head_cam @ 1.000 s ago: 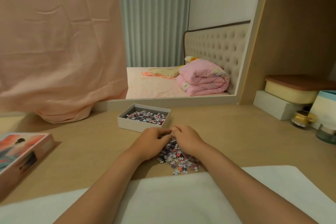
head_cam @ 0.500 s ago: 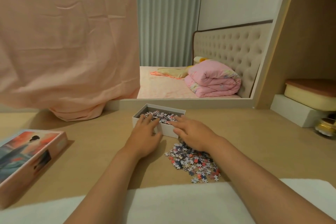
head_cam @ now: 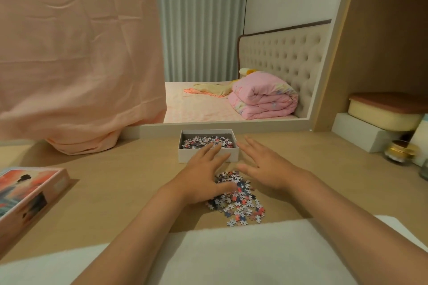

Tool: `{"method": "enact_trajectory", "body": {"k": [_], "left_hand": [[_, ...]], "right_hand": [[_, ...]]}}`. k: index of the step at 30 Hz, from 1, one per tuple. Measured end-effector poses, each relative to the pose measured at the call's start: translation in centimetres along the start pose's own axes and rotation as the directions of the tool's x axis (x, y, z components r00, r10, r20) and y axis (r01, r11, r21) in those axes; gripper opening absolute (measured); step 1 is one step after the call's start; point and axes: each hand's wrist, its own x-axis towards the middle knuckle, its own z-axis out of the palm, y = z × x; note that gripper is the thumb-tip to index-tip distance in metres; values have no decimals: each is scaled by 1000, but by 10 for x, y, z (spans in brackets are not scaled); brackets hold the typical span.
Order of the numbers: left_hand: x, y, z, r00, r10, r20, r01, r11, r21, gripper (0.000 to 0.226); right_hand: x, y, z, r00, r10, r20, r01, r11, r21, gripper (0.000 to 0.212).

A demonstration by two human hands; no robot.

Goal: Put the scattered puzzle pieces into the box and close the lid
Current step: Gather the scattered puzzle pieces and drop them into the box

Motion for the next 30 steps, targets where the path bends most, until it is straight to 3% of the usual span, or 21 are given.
{"method": "enact_trajectory", "body": {"k": [4, 7, 12, 19, 23, 27, 30], "left_hand": [[-19, 20, 7, 975, 10, 224, -25, 998, 62, 119], [-28, 22, 16, 971, 20, 240, -40, 996, 81, 121], [-31, 14, 25, 977, -7, 212, -5, 999, 54, 113], [-24, -9, 18, 996, -49, 79, 46, 998, 37, 102], [-22, -26, 13, 998, -54, 8, 54, 998, 20, 79], [-19, -38, 2, 978, -50, -201, 35, 996, -77, 53], [-14, -47, -5, 929, -52, -367, 32, 998, -60, 48]], "right_hand": [[-35, 4, 7, 986, -51, 158, 38, 996, 86, 106], [-52, 9, 13, 962, -54, 267, 27, 994, 102, 117], [-52, 8, 28, 972, -43, 232, 36, 999, 32, 113], [-24, 2, 37, 988, -24, 156, 6, 993, 114, 102], [-4, -5, 50, 983, -57, 173, 34, 990, 136, 93], [9, -22, 54, 984, -110, 143, 70, 964, 258, 71], [18, -31, 42, 997, -79, -28, 83, 929, 361, 52]]}}
